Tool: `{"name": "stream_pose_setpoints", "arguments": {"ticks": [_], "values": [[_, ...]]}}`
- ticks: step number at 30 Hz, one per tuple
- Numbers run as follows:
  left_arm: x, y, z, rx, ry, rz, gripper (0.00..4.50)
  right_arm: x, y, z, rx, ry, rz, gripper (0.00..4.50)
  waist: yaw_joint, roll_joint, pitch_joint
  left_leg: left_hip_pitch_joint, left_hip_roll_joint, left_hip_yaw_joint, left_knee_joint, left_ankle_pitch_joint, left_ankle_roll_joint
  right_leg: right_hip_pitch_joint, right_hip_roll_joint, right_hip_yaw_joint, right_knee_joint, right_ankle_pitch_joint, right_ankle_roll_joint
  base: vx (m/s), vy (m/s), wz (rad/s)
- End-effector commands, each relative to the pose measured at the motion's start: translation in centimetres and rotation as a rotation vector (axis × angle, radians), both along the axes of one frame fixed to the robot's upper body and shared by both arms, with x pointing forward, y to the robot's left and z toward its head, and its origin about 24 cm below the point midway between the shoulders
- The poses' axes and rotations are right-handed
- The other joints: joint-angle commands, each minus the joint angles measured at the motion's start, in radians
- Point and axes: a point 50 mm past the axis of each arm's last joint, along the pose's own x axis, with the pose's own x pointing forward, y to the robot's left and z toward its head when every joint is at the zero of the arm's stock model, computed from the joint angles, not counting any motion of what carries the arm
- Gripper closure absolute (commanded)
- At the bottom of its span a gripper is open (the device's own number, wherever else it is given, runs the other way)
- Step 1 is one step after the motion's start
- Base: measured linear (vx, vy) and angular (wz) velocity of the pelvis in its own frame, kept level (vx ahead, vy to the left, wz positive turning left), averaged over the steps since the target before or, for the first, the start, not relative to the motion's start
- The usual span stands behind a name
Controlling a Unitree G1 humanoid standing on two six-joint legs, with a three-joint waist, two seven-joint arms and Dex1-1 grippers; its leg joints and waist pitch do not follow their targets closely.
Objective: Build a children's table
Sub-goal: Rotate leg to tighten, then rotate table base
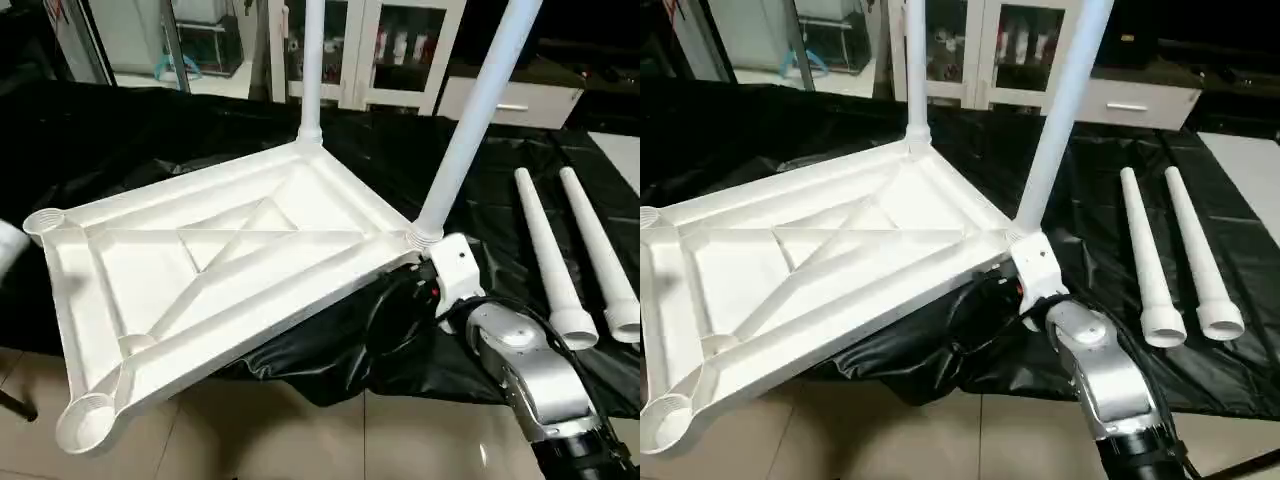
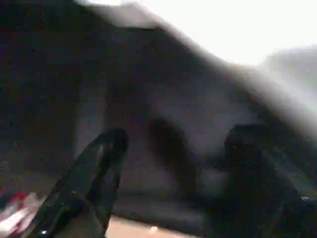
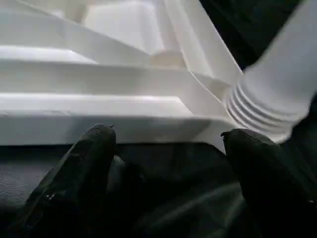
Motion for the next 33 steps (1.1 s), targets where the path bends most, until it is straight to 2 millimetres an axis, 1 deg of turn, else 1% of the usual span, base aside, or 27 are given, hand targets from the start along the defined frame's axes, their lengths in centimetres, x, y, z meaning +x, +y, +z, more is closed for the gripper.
{"name": "stream_pose_setpoints", "arguments": {"ticks": [1,2,3,4,5,6,8,9,10,11,12,13,14,16,17,18,19,20,22,23,24,25,26,27,28,30,33], "values": [[0.5,-2.1,-0.3,-0.064,0.063,-0.105,0.49,0.5,-0.1,-0.4,-0.032,0.028,-0.034,0.68,-0.005,0.038,-0.056,0.011,0.039,-0.018,-0.094,-0.315,-0.054,0.041,-0.062,0.06,-0.06,-0.304,-0.165,0.0,0.0,0.0],[0.5,-2.1,-0.3,-0.064,0.063,-0.105,0.37,0.5,-0.1,-0.4,-0.032,0.028,-0.034,0.68,-0.007,0.032,-0.055,0.009,0.04,-0.019,-0.095,-0.311,-0.051,0.045,-0.065,0.061,-0.06,-0.303,-0.167,0.0,0.0,0.0],[0.5,-2.1,-0.3,-0.064,0.063,-0.105,0.37,0.5,-0.1,-0.4,-0.032,0.028,-0.034,0.68,-0.006,0.033,-0.053,0.01,0.037,-0.018,-0.095,-0.318,-0.045,0.044,-0.063,0.06,-0.064,-0.324,-0.164,0.0,0.0,0.0],[0.3,-3.3,-0.9,-0.085,0.113,-0.167,0.25,0.9,0.2,-0.7,-0.018,0.033,-0.047,0.68,-0.005,0.036,-0.055,0.01,0.037,-0.019,-0.093,-0.309,-0.041,0.047,-0.066,0.061,-0.061,-0.323,-0.164,0.0,0.0,0.0],[0.3,-3.9,-1.1,-0.096,0.125,-0.187,0.17,1.2,0.5,-0.7,0.002,0.035,-0.049,0.68,-0.007,0.036,-0.055,0.004,0.038,-0.02,-0.094,-0.288,-0.035,0.05,-0.065,0.06,-0.06,-0.313,-0.169,0.0,0.0,0.0],[0.5,-4.5,-1.0,-0.106,0.12,-0.201,0.11,1.4,0.9,-0.8,0.015,0.033,-0.045,0.68,-0.006,0.037,-0.057,0.008,0.039,-0.019,-0.092,-0.284,-0.035,0.047,-0.066,0.061,-0.059,-0.307,-0.174,0.0,0.0,0.0],[0.6,-5.0,-0.9,-0.118,0.113,-0.21,0.05,1.6,1.2,-0.9,0.023,0.031,-0.041,0.68,-0.005,0.038,-0.056,0.01,0.039,-0.016,-0.09,-0.281,-0.033,0.044,-0.064,0.06,-0.058,-0.303,-0.186,0.0,0.0,0.0],[0.7,-5.5,-0.8,-0.136,0.105,-0.216,0.05,1.8,1.5,-1.1,0.027,0.031,-0.032,0.68,-0.003,0.038,-0.057,0.01,0.037,-0.014,-0.089,-0.27,-0.031,0.044,-0.063,0.061,-0.056,-0.294,-0.187,0.0,0.0,0.0],[0.8,-5.9,-0.7,-0.147,0.102,-0.228,0.05,1.9,1.8,-1.3,0.035,0.035,-0.027,0.68,-0.001,0.041,-0.057,0.006,0.036,-0.016,-0.09,-0.256,-0.03,0.048,-0.061,0.059,-0.055,-0.287,-0.185,0.0,0.0,0.0],[1.0,-6.5,-0.5,-0.169,0.088,-0.25,0.05,2.1,2.3,-1.6,0.051,0.046,-0.02,0.68,-0.001,0.039,-0.059,0.007,0.038,-0.016,-0.09,-0.255,-0.031,0.046,-0.064,0.059,-0.051,-0.279,-0.189,0.0,0.0,0.0],[1.0,-6.6,-0.4,-0.173,0.086,-0.254,0.05,2.1,2.4,-1.7,0.054,0.048,-0.02,0.68,-0.002,0.04,-0.057,0.005,0.037,-0.018,-0.092,-0.256,-0.031,0.048,-0.062,0.058,-0.054,-0.288,-0.187,0.0,0.0,0.0],[1.0,-6.9,-0.3,-0.182,0.079,-0.264,0.05,2.2,2.6,-1.8,0.063,0.054,-0.019,0.68,0.0,0.04,-0.057,0.011,0.037,-0.014,-0.089,-0.263,-0.031,0.044,-0.062,0.059,-0.057,-0.294,-0.185,0.0,0.0,0.0],[1.3,-7.5,0.2,-0.201,0.052,-0.28,0.05,2.4,3.0,-2.1,0.079,0.067,-0.022,0.68,-0.001,0.035,-0.057,0.005,0.036,-0.016,-0.091,-0.257,-0.03,0.049,-0.062,0.059,-0.054,-0.292,-0.186,0.0,0.0,0.0],[1.5,-7.9,0.6,-0.22,0.031,-0.296,0.05,2.5,3.3,-2.3,0.086,0.077,-0.018,0.68,0.0,0.036,-0.059,0.006,0.036,-0.016,-0.09,-0.244,-0.028,0.049,-0.063,0.059,-0.052,-0.283,-0.188,0.0,0.0,0.0],[1.6,-8.4,1.1,-0.245,0.015,-0.308,0.05,2.7,3.7,-2.5,0.09,0.081,-0.014,0.68,0.0,0.035,-0.059,0.004,0.035,-0.015,-0.09,-0.238,-0.026,0.049,-0.062,0.058,-0.053,-0.281,-0.188,0.0,0.0,0.0],[1.7,-9.0,1.3,-0.279,-0.001,-0.331,0.05,2.8,4.0,-2.6,0.09,0.081,-0.01,0.68,0.0,0.036,-0.06,0.006,0.037,-0.015,-0.09,-0.237,-0.028,0.048,-0.063,0.059,-0.051,-0.278,-0.189,0.0,0.0,0.0],[1.8,-9.5,1.5,-0.315,-0.013,-0.346,0.05,2.9,4.4,-2.6,0.097,0.081,-0.006,0.68,-0.001,0.036,-0.061,0.003,0.035,-0.015,-0.089,-0.229,-0.03,0.05,-0.065,0.059,-0.05,-0.272,-0.195,0.0,0.0,0.0],[1.9,-10.2,1.6,-0.348,-0.025,-0.362,0.05,3.1,4.7,-2.5,0.102,0.077,-0.001,0.68,-0.002,0.033,-0.061,0.004,0.034,-0.014,-0.088,-0.218,-0.028,0.05,-0.063,0.058,-0.049,-0.263,-0.198,0.0,0.0,0.0],[2.1,-11.1,1.7,-0.39,-0.042,-0.381,0.05,3.3,5.3,-2.3,0.109,0.065,0.013,0.68,-0.002,0.034,-0.061,0.001,0.035,-0.014,-0.087,-0.206,-0.024,0.052,-0.063,0.058,-0.048,-0.25,-0.203,0.0,0.0,0.0],[2.4,-12.2,1.4,-0.423,-0.046,-0.399,0.05,3.5,6.1,-2.1,0.124,0.056,0.035,0.68,-0.003,0.032,-0.062,-0.001,0.034,-0.014,-0.087,-0.2,-0.021,0.054,-0.063,0.057,-0.048,-0.249,-0.2,0.0,0.0,0.0],[2.5,-12.7,1.3,-0.436,-0.045,-0.408,0.05,3.5,6.4,-2.0,0.129,0.053,0.045,0.68,-0.005,0.032,-0.061,0.0,0.034,-0.013,-0.087,-0.201,-0.019,0.052,-0.061,0.057,-0.049,-0.251,-0.198,0.0,0.0,0.0],[2.5,-12.7,1.3,-0.436,-0.045,-0.408,0.05,3.5,6.4,-2.0,0.129,0.053,0.045,0.68,-0.006,0.031,-0.062,0.0,0.034,-0.013,-0.087,-0.198,-0.018,0.054,-0.061,0.057,-0.047,-0.25,-0.197,0.0,0.0,0.0],[2.6,-14.1,0.6,-0.454,-0.025,-0.438,0.05,3.5,7.1,-1.7,0.138,0.043,0.073,0.68,-0.01,0.03,-0.062,-0.003,0.033,-0.014,-0.087,-0.191,-0.014,0.056,-0.061,0.057,-0.048,-0.25,-0.195,0.0,0.0,0.0],[2.6,-14.1,0.6,-0.454,-0.025,-0.438,0.05,3.5,7.1,-1.7,0.138,0.043,0.073,0.68,-0.011,0.031,-0.061,-0.002,0.033,-0.013,-0.086,-0.193,-0.013,0.054,-0.061,0.057,-0.049,-0.255,-0.194,0.0,0.0,0.0],[2.5,-15.5,-0.2,-0.469,0.003,-0.469,0.05,3.5,7.3,-1.6,0.14,0.034,0.084,0.68,-0.014,0.03,-0.062,-0.004,0.033,-0.014,-0.086,-0.191,-0.011,0.057,-0.062,0.057,-0.048,-0.259,-0.192,0.0,0.0,0.0],[2.4,-15.9,-0.4,-0.474,0.013,-0.48,0.05,3.5,7.2,-1.6,0.14,0.031,0.086,0.68,-0.017,0.03,-0.061,-0.004,0.034,-0.014,-0.086,-0.194,-0.008,0.056,-0.062,0.057,-0.05,-0.269,-0.19,0.0,0.0,0.0],[2.4,-18.1,-1.5,-0.499,0.036,-0.53,0.05,3.4,6.8,-1.5,0.133,0.021,0.086,0.68,-0.021,0.024,-0.063,-0.007,0.032,-0.012,-0.084,-0.178,0.003,0.058,-0.06,0.057,-0.051,-0.267,-0.189,0.0,0.0,0.0]]}}
